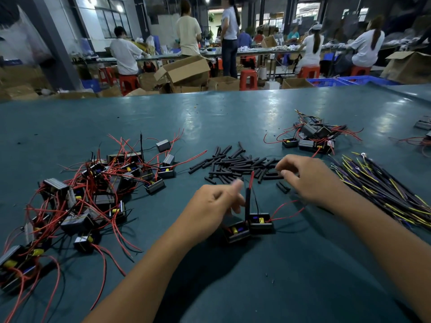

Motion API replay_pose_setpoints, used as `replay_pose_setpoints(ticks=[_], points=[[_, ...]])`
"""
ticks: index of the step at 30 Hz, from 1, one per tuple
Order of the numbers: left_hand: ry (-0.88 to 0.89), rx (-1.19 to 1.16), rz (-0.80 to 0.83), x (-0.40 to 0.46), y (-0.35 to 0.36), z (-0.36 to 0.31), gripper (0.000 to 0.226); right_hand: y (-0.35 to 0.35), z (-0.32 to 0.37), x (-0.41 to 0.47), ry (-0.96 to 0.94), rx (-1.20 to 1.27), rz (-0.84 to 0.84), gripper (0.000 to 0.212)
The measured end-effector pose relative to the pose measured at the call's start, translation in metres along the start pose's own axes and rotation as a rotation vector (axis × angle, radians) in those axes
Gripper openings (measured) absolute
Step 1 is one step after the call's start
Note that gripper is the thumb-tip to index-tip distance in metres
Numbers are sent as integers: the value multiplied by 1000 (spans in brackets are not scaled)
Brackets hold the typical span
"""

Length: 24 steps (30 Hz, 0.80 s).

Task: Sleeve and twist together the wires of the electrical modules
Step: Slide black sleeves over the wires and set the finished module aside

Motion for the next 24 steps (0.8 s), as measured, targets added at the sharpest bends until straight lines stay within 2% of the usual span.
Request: replay_pose_setpoints(ticks=[2,3,5,7,10,12,15,19,22,24], points=[[-134,-109,-152,4,-3,10,50,14,-11,15,45,-144,109,17],[-157,-77,-196,6,-3,12,43,20,-14,22,44,-204,154,17],[-152,2,-167,11,4,11,30,28,-15,32,26,-322,194,11],[-163,-75,-74,13,15,11,24,29,-20,37,55,-379,207,11],[-209,-219,-38,13,21,16,15,30,-31,36,100,-343,234,18],[-231,-236,-70,12,20,21,15,30,-26,36,81,-318,232,12],[-242,-210,-86,13,15,25,15,23,-1,31,45,-180,194,15],[-125,-125,-11,11,15,16,6,29,34,-7,-37,-199,384,25],[-108,-171,12,8,13,12,20,33,42,-41,-38,-143,504,29],[-146,-287,42,8,17,10,35,36,45,-54,-66,-104,504,24]])
Point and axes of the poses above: each hand's wrist, its own x-axis towards the middle knuckle, its own y-axis out of the palm, z = x × y, the point moved 8 cm from there along x, towards the middle knuckle, and after that the axes turned 10 degrees about x, right-handed, at the moved point
